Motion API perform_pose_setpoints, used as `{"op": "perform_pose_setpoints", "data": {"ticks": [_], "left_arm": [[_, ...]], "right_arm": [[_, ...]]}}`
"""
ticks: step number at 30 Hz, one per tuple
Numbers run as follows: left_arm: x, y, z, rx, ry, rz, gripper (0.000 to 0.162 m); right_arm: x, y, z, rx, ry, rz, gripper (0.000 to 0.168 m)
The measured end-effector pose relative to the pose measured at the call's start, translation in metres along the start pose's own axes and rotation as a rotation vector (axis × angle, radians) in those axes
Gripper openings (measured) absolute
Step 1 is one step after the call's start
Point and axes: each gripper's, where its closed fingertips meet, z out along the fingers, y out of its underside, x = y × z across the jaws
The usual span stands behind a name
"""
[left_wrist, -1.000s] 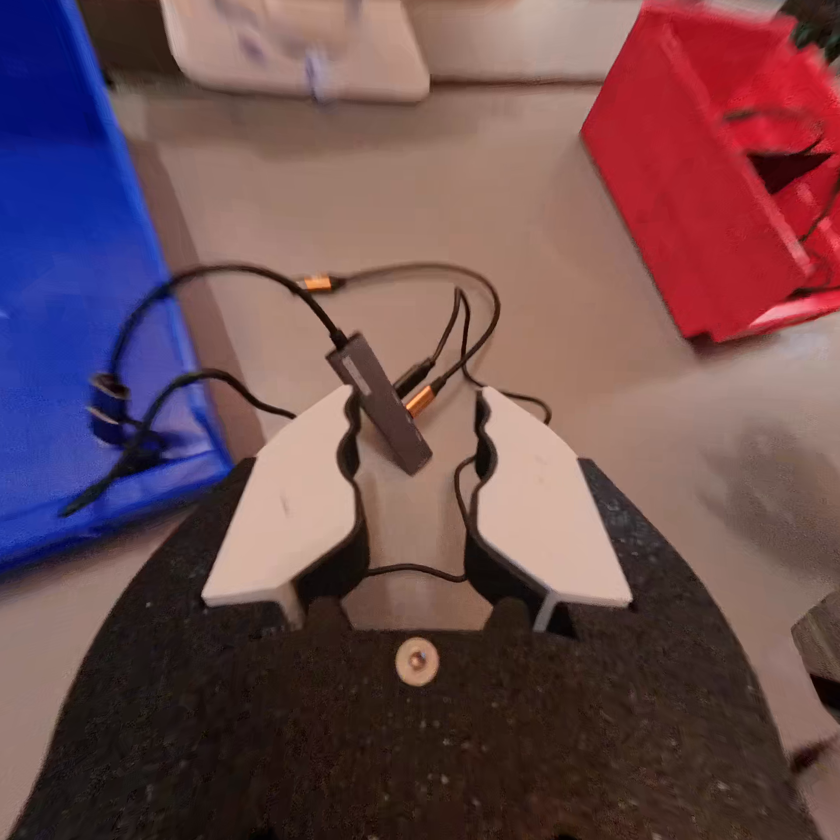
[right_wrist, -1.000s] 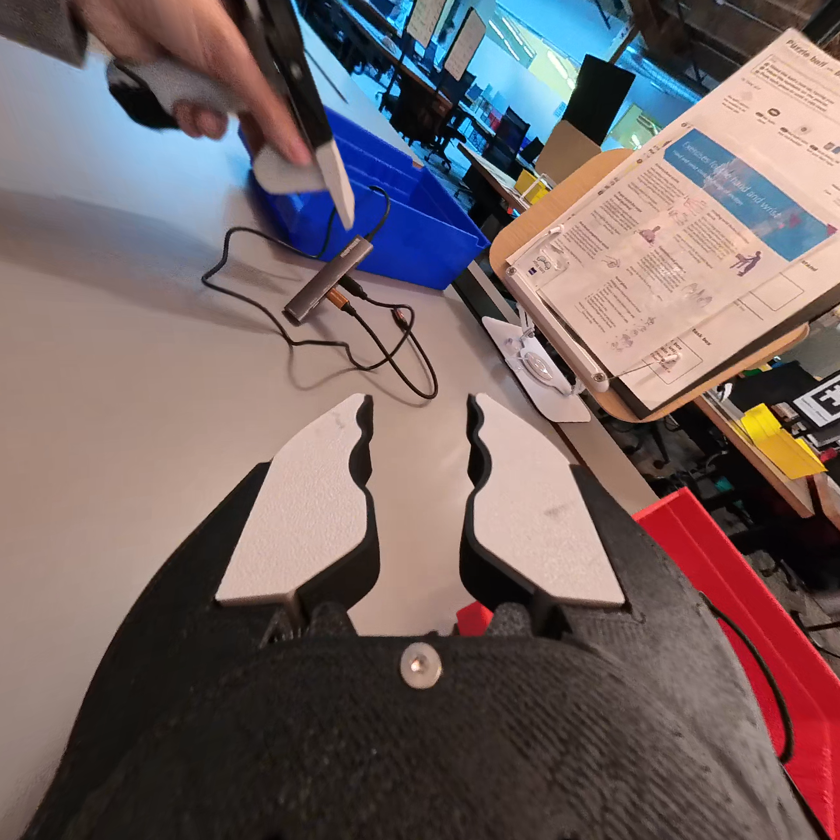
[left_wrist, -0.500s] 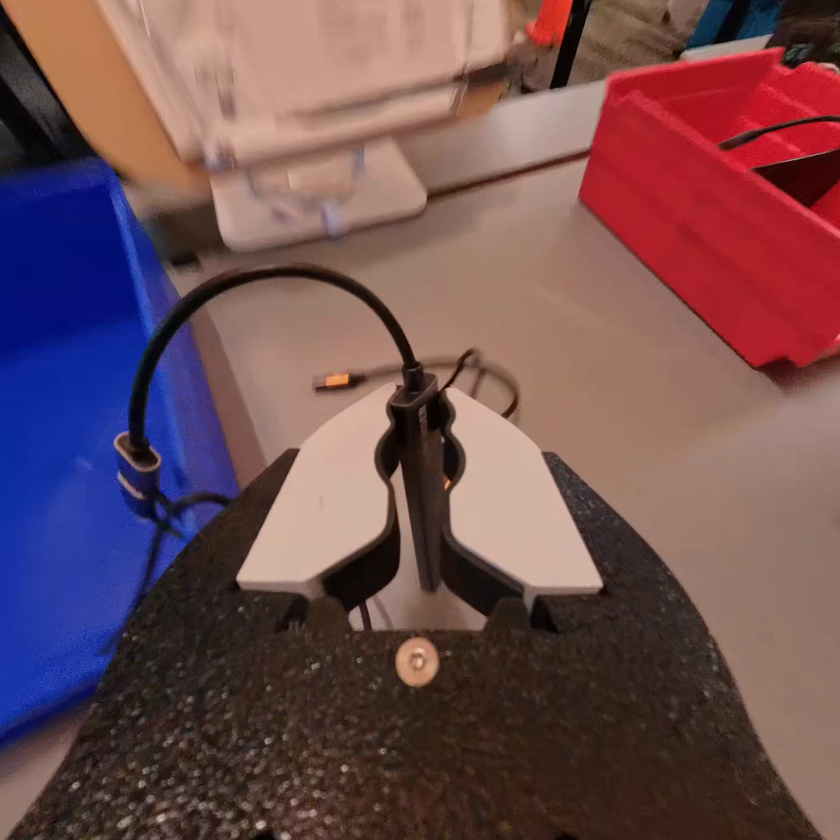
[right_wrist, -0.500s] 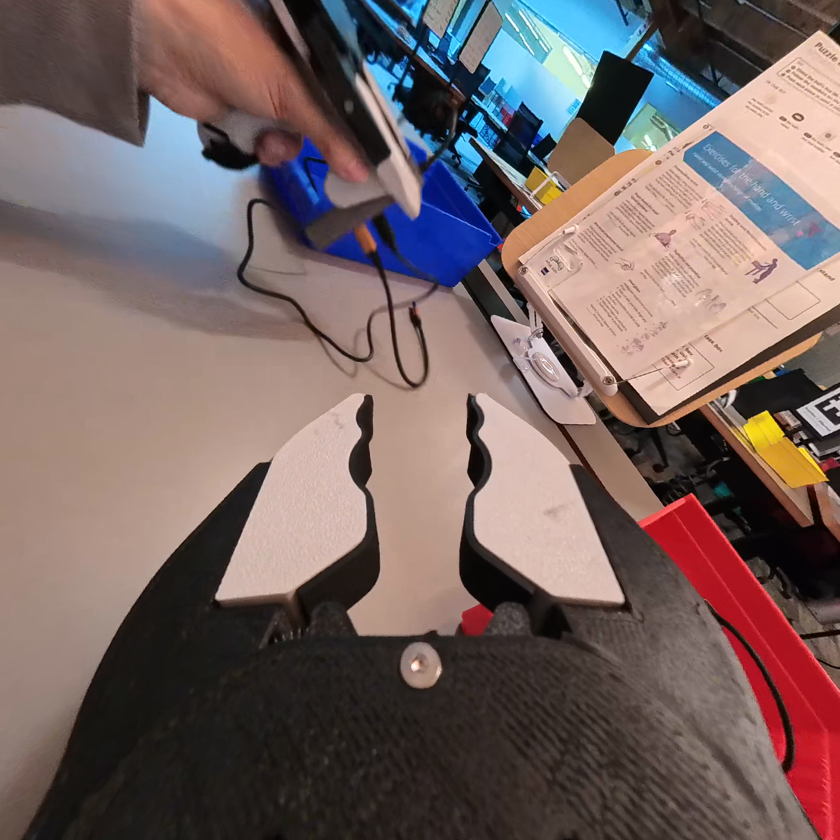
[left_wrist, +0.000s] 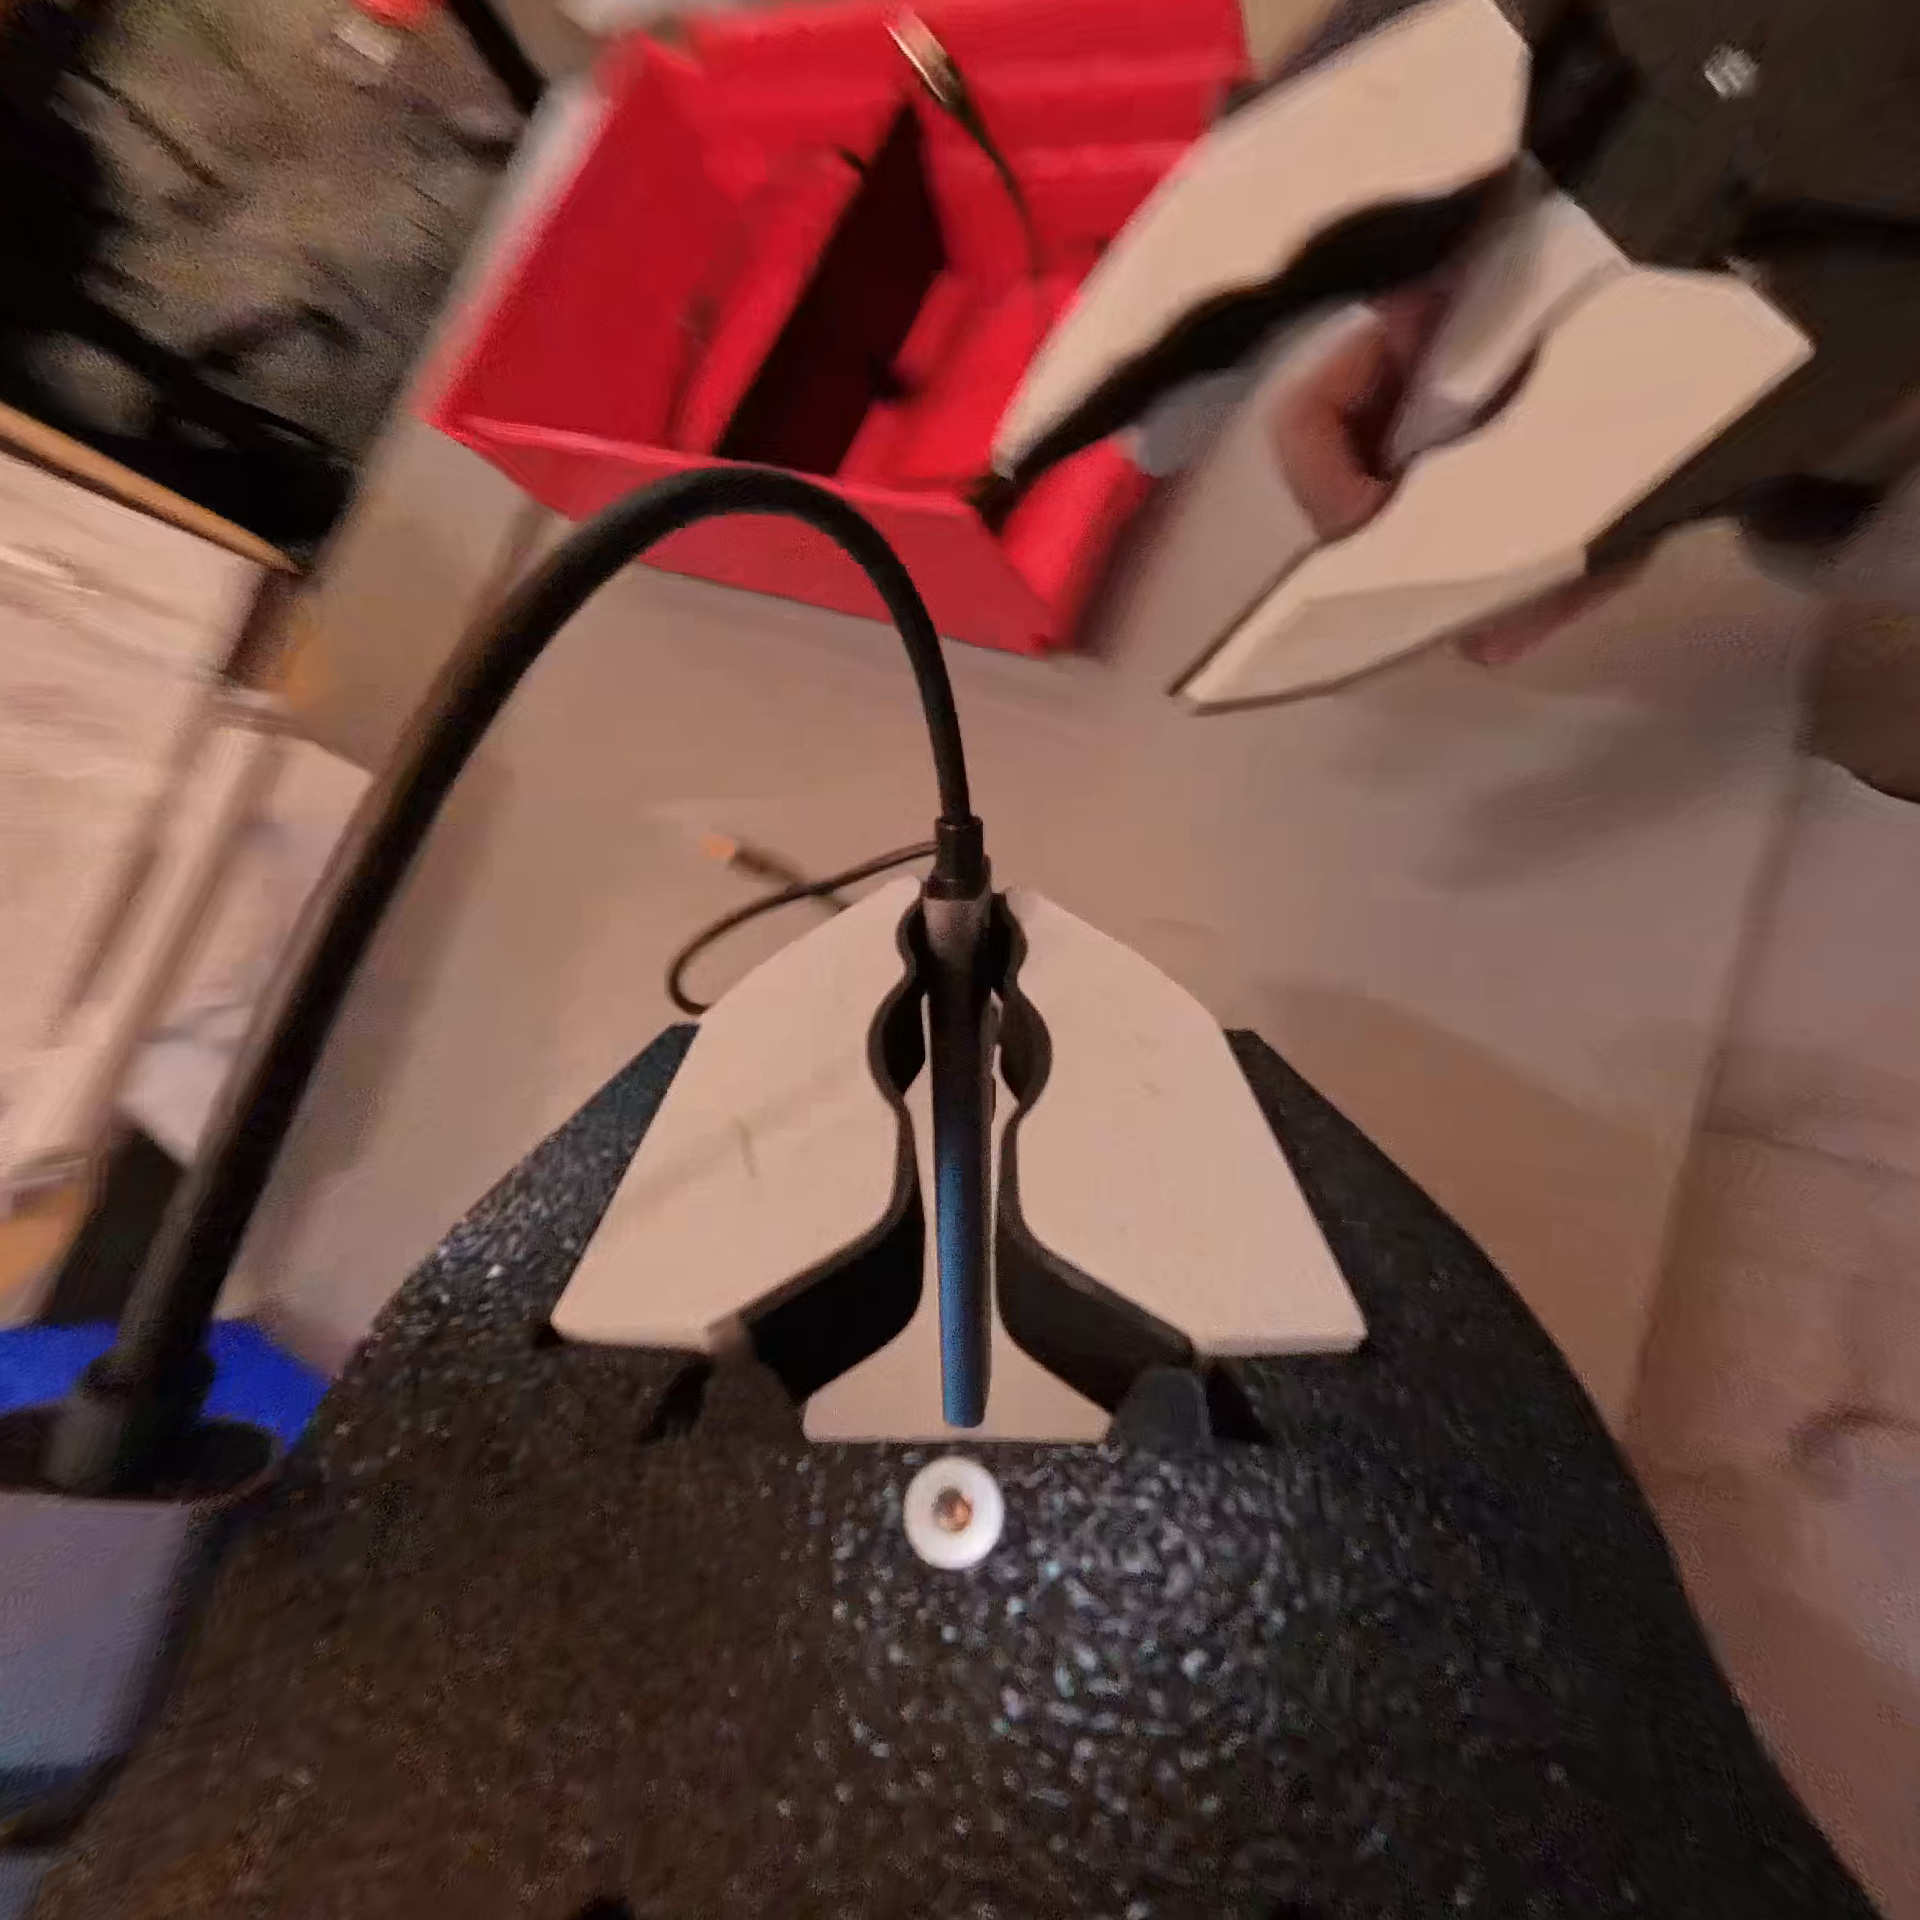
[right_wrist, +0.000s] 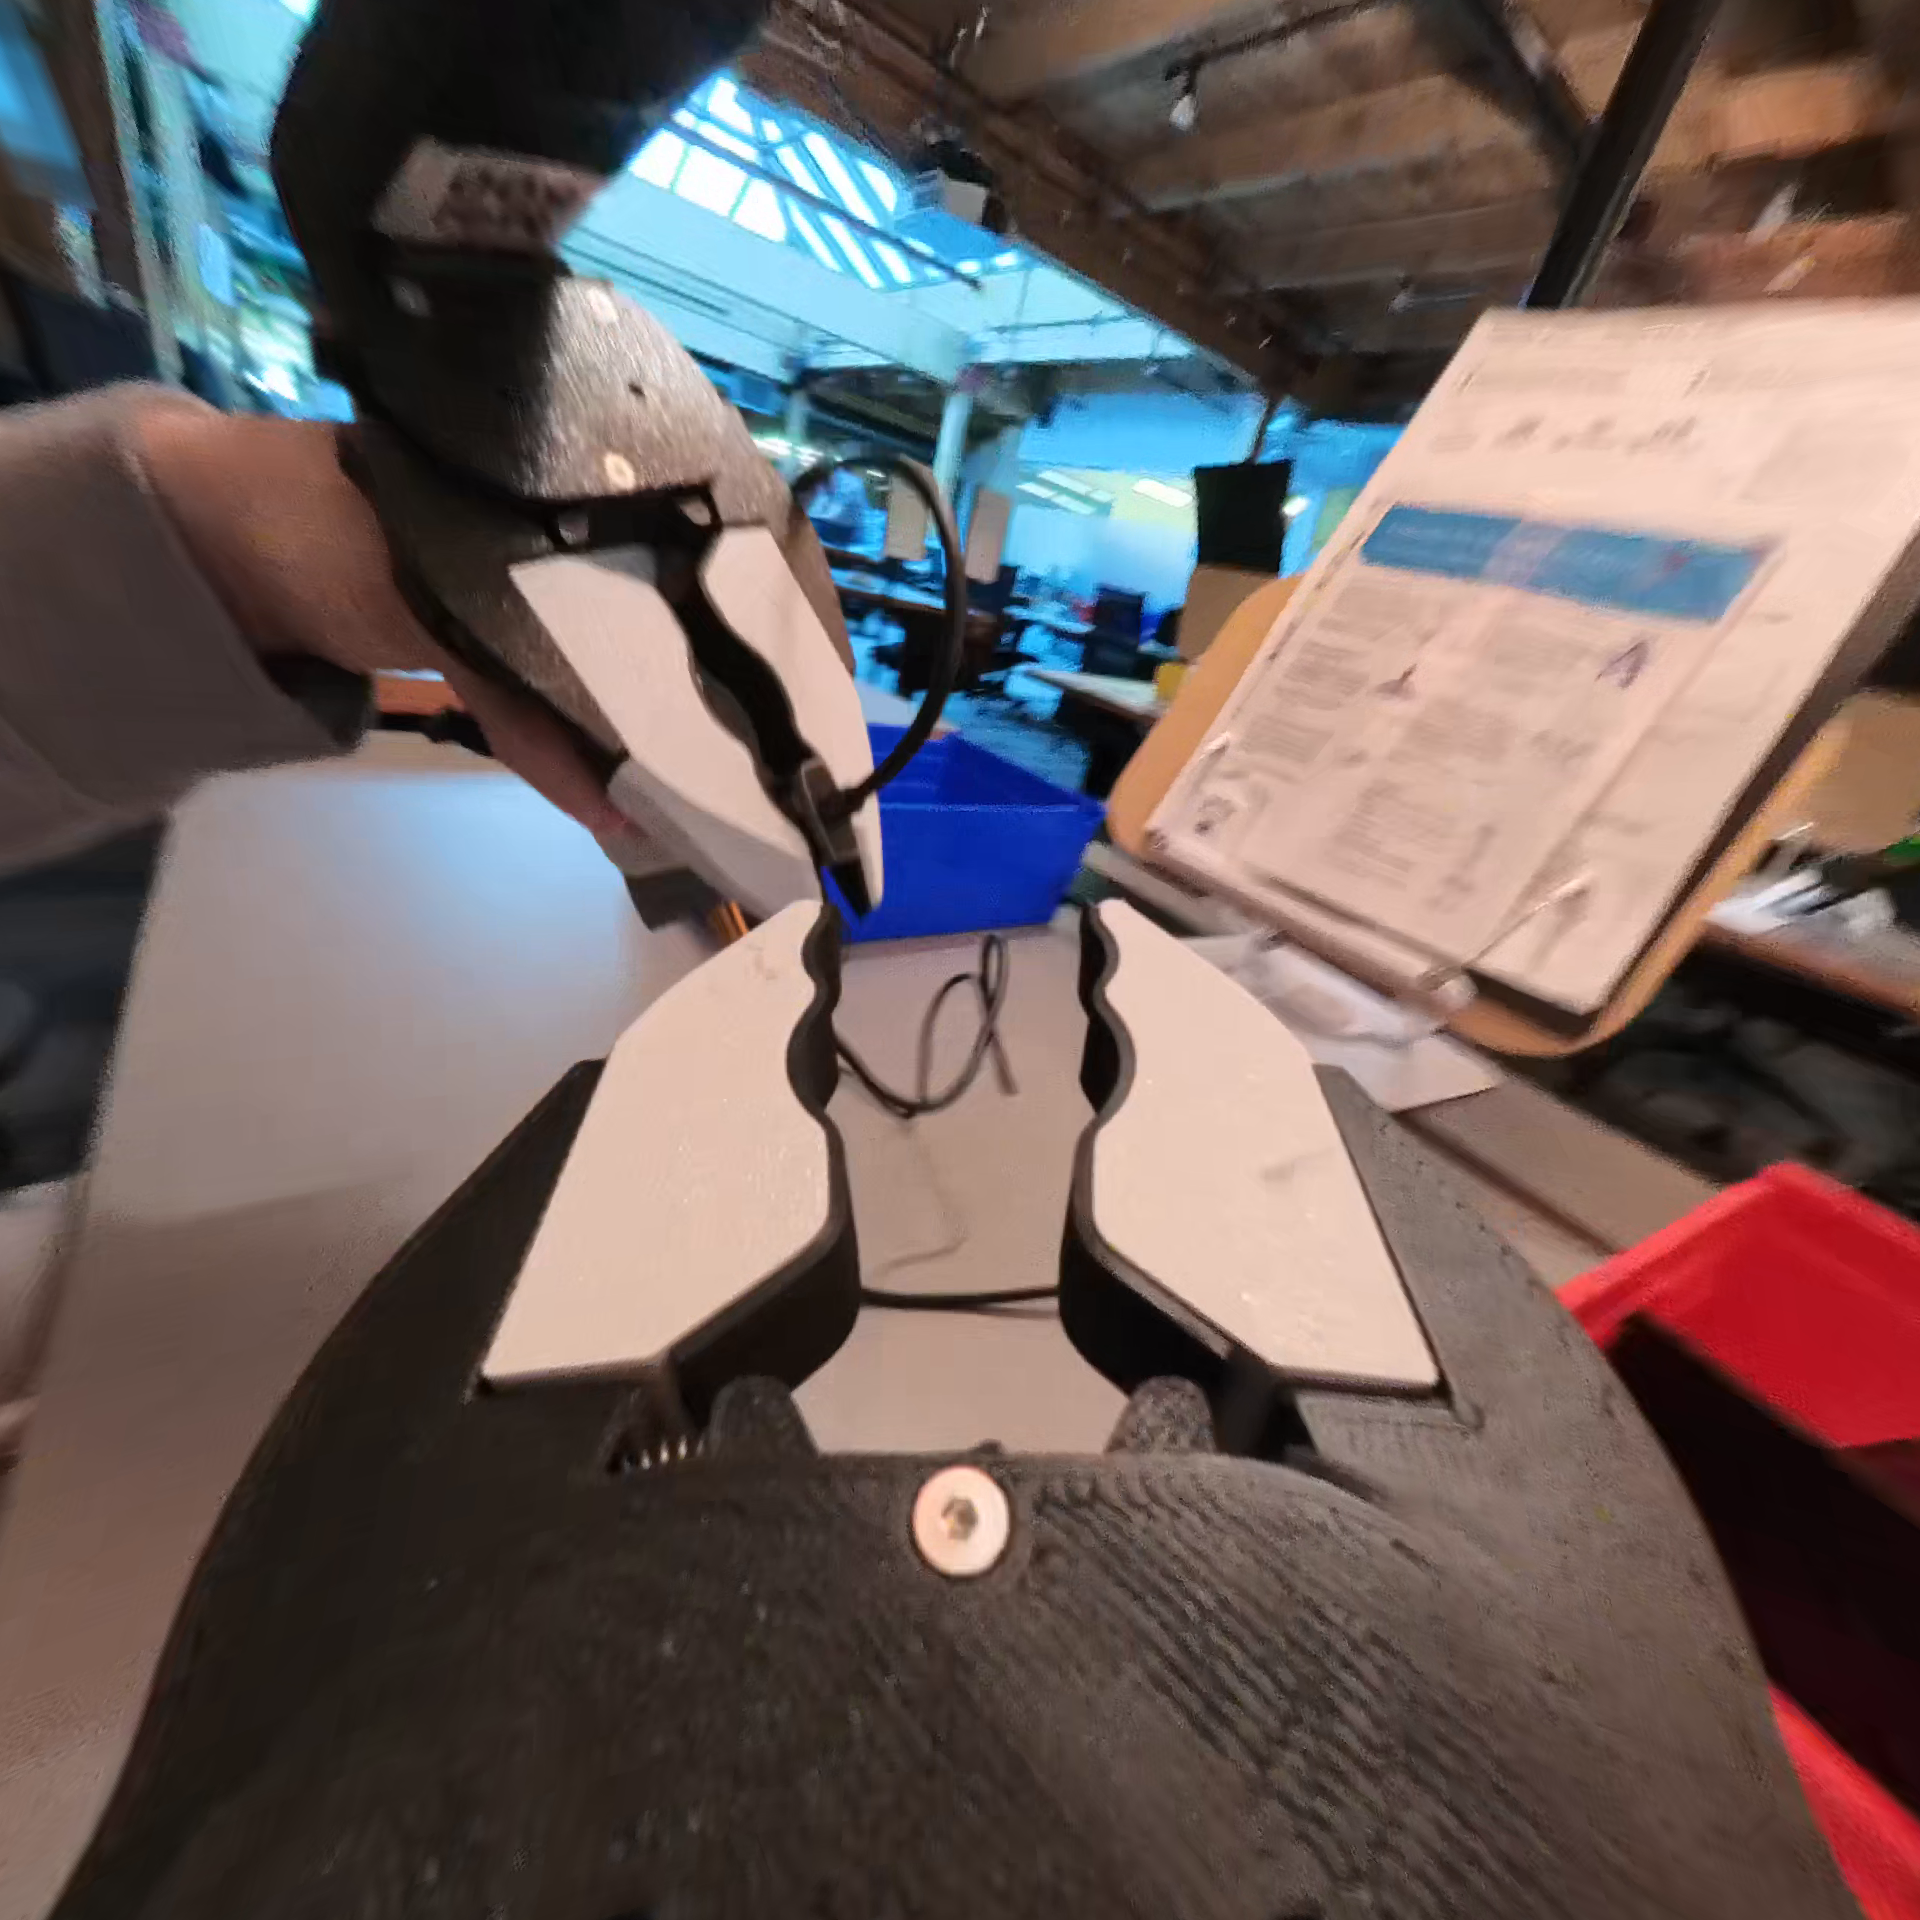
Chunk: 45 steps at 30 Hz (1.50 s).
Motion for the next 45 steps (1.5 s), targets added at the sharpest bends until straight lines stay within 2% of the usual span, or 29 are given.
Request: {"op": "perform_pose_setpoints", "data": {"ticks": [2, 5, 9, 12, 14, 16, 20, 23, 25, 27, 30, 31, 33, 35, 38, 39, 41, 43, 45], "left_arm": [[0.017, 0.012, 0.016, -0.034, 0.129, -0.036, 0.008], [0.041, 0.025, 0.031, -0.063, 0.277, -0.03, 0.009], [0.056, 0.038, 0.044, -0.109, 0.332, 0.004, 0.009], [0.052, 0.044, 0.049, -0.108, 0.313, -0.004, 0.009], [0.044, 0.036, 0.051, -0.015, 0.253, 0.004, 0.012], [0.033, 0.023, 0.047, 0.136, 0.147, 0.02, 0.05], [0.02, 0.022, 0.029, 0.378, -0.132, 0.139, 0.06], [0.018, 0.029, 0.013, 0.491, -0.376, 0.287, 0.058], [0.02, 0.034, 0.008, 0.504, -0.475, 0.339, 0.054], [0.022, 0.035, 0.006, 0.523, -0.534, 0.364, 0.042], [0.021, 0.041, 0.013, 0.495, -0.548, 0.384, 0.039], [0.02, 0.043, 0.015, 0.493, -0.548, 0.381, 0.039], [0.021, 0.041, 0.012, 0.542, -0.552, 0.377, 0.028], [0.022, 0.039, 0.009, 0.566, -0.548, 0.352, 0.027], [0.024, 0.04, 0.008, 0.569, -0.457, 0.225, 0.026], [0.021, 0.041, 0.008, 0.568, -0.415, 0.122, 0.026], [0.01, 0.044, 0.007, 0.561, -0.338, -0.118, 0.026], [0.001, 0.05, 0.009, 0.513, -0.266, -0.283, 0.026], [-0.002, 0.055, 0.014, 0.443, -0.218, -0.353, 0.026]], "right_arm": [[-0.011, 0.018, 0.003, -0.032, -0.115, 0.123, 0.045], [-0.019, 0.025, 0.009, -0.012, -0.167, 0.249, 0.042], [-0.04, 0.035, 0.019, -0.058, -0.275, 0.332, 0.008], [-0.043, 0.04, 0.025, -0.102, -0.28, 0.385, 0.003], [-0.034, 0.034, 0.027, -0.062, -0.224, 0.446, 0.003], [-0.015, 0.023, 0.027, 0.039, -0.142, 0.643, 0.003], [0.017, 0.015, 0.014, 0.228, -0.095, 1.108, 0.003], [0.027, 0.015, 0.008, 0.316, -0.107, 1.301, 0.003], [0.028, 0.017, 0.008, 0.339, -0.124, 1.374, 0.003], [0.026, 0.02, 0.01, 0.345, -0.147, 1.416, 0.002], [0.019, 0.021, 0.014, 0.355, -0.214, 1.496, 0.003], [0.017, 0.023, 0.015, 0.352, -0.214, 1.506, 0.002], [0.014, 0.024, 0.016, 0.351, -0.23, 1.523, 0.002], [0.015, 0.024, 0.017, 0.355, -0.225, 1.528, 0.003], [0.014, 0.027, 0.017, 0.314, -0.212, 1.421, 0.004], [0.013, 0.029, 0.017, 0.281, -0.205, 1.356, 0.006], [0.01, 0.035, 0.02, 0.162, -0.172, 1.175, 0.026], [0.002, 0.043, 0.023, -0.005, -0.115, 0.878, 0.04], [-0.01, 0.044, 0.026, -0.128, -0.069, 0.549, 0.044]]}}
